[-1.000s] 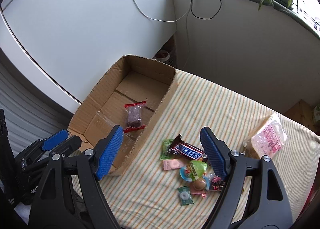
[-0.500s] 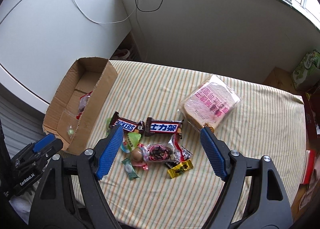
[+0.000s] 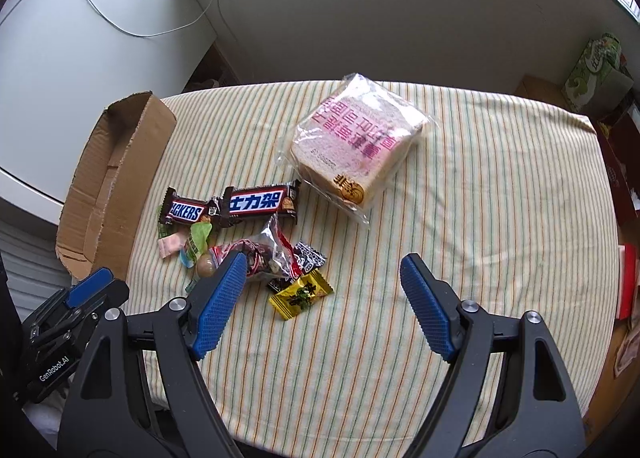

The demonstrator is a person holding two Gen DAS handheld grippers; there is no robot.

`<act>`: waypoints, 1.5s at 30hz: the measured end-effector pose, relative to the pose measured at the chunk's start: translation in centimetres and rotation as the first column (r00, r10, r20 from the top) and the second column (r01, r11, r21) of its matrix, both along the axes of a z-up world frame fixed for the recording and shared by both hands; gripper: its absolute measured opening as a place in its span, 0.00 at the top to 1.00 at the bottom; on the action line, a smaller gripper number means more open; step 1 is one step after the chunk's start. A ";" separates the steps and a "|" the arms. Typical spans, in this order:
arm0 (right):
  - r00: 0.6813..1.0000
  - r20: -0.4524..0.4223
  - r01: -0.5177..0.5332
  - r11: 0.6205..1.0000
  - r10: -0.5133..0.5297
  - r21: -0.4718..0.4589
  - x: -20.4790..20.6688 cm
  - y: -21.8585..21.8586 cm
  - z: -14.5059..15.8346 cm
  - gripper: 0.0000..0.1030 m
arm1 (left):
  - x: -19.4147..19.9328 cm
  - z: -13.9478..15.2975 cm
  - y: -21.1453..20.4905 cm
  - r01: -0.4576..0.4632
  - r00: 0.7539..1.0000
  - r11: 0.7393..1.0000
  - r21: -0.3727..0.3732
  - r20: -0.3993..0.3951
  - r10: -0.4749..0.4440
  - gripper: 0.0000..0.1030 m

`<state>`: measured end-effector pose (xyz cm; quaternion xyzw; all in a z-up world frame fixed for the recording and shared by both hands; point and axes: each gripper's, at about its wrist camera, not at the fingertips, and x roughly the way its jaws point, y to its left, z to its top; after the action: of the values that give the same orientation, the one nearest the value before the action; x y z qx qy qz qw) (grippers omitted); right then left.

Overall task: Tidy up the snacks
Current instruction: 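Move both tools back from the box to the snack pile, then grasp yellow candy packet with right tool while left tool grasps green jelly cup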

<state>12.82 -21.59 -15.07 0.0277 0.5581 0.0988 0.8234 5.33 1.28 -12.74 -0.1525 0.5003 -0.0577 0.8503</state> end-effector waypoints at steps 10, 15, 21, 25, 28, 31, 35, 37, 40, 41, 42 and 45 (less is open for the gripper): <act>0.990 -0.111 0.091 0.993 -0.083 0.074 -0.8 -0.7 -4.2 0.34 | 3.3 -2.3 -2.2 0.034 0.999 0.999 -0.020 -0.041 -0.035 0.50; 0.976 -0.175 0.150 0.980 -0.126 0.130 -0.6 -0.8 -6.0 0.37 | 4.6 -3.7 -2.4 0.035 0.997 0.999 -0.028 -0.067 -0.037 0.52; 0.962 -0.217 0.200 0.969 -0.166 0.145 0.0 -0.6 -7.2 0.40 | 5.3 -4.6 -3.1 0.049 0.995 0.999 -0.013 -0.086 -0.050 0.52; 0.968 -0.203 0.172 0.980 -0.150 0.099 0.6 0.6 -7.1 0.41 | 5.6 -4.9 -3.3 0.052 0.994 0.999 -0.012 -0.093 -0.053 0.52; 0.977 -0.180 0.125 0.992 -0.119 0.021 0.7 2.2 -7.1 0.56 | 5.8 -5.2 -3.5 0.064 0.993 0.998 -0.009 -0.096 -0.065 0.52; 0.983 -0.163 0.082 0.996 -0.086 -0.031 0.6 3.2 -7.1 0.59 | 6.0 -5.6 -4.0 0.082 0.991 0.997 0.003 -0.103 -0.081 0.55; 0.990 -0.139 0.019 0.995 -0.033 -0.102 0.2 4.4 -7.2 0.71 | 6.1 -5.9 -4.3 0.095 0.990 0.995 0.017 -0.102 -0.092 0.58; 0.991 -0.131 -0.009 0.993 -0.007 -0.121 0.0 4.8 -7.2 0.72 | 6.1 -5.9 -4.3 0.100 0.991 0.995 0.023 -0.097 -0.097 0.61; 0.992 -0.123 -0.020 0.992 0.005 -0.121 -0.2 4.9 -7.2 0.77 | 6.2 -5.9 -4.8 0.109 0.991 0.993 0.041 -0.086 -0.105 0.62; 0.992 -0.122 -0.018 0.993 0.004 -0.112 -0.4 4.8 -7.1 0.78 | 6.2 -5.9 -4.8 0.108 0.991 0.993 0.047 -0.080 -0.104 0.63; 0.992 -0.123 -0.014 0.995 0.001 -0.104 -0.4 4.7 -7.0 0.79 | 6.2 -5.9 -4.9 0.107 0.992 0.993 0.051 -0.076 -0.103 0.63; 0.993 -0.121 -0.002 0.997 -0.008 -0.080 -0.9 3.0 -6.5 0.83 | 6.1 -5.9 -4.8 0.107 0.992 0.993 0.059 -0.068 -0.103 0.65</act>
<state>11.90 -18.61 -21.54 0.0016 0.6104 0.0733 0.7887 11.42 -3.57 -18.63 -0.1011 0.5365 -0.0817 0.8338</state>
